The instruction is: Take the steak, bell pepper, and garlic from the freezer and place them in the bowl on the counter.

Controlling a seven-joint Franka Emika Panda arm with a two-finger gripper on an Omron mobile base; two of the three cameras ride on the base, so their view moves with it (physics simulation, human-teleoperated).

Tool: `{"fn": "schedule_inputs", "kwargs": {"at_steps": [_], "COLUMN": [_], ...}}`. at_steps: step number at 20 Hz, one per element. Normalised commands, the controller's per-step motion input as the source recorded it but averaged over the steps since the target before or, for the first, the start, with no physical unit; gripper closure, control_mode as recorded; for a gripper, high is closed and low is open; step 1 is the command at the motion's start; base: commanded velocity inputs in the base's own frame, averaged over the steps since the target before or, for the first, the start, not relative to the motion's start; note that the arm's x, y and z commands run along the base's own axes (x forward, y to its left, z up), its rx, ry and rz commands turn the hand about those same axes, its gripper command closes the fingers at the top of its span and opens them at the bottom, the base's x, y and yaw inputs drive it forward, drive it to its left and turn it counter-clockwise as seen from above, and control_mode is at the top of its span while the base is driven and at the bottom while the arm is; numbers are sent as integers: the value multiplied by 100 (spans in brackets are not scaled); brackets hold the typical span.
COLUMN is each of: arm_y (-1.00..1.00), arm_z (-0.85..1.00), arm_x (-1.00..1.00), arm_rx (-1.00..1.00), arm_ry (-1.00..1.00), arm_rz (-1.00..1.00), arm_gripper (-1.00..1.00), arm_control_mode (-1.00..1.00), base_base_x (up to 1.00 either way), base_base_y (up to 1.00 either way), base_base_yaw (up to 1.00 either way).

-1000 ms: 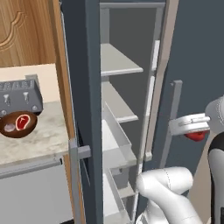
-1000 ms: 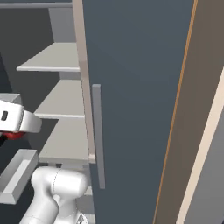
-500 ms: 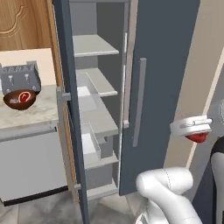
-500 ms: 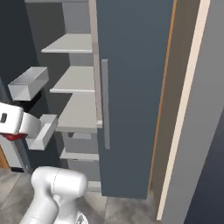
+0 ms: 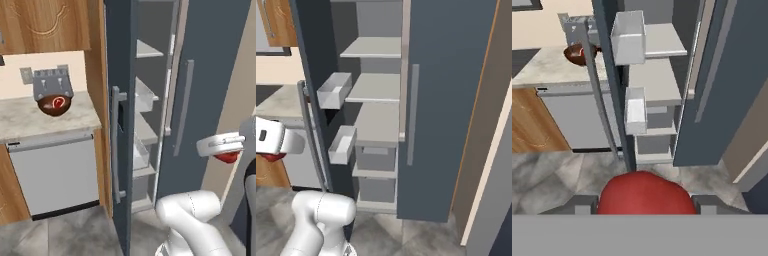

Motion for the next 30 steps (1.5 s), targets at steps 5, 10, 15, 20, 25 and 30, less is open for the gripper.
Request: {"fn": "schedule_inputs", "kwargs": {"at_steps": [5,10,15,20,25,30], "arm_y": [0,0,0,0,0,0], "arm_z": [0,0,0,0,0,0], "arm_x": [0,0,0,0,0,0], "arm_rx": [0,0,0,0,0,0], "arm_ry": [0,0,0,0,0,0], "arm_rz": [0,0,0,0,0,0], "arm_gripper": [100,100,100,100,100,100], "arm_control_mode": [100,100,100,100,100,100], "base_base_x": [-6,-1,14,46,59,66], "base_base_y": [100,100,92,75,32,7], "base_base_yaw": [1,2,1,0,0,0]}}
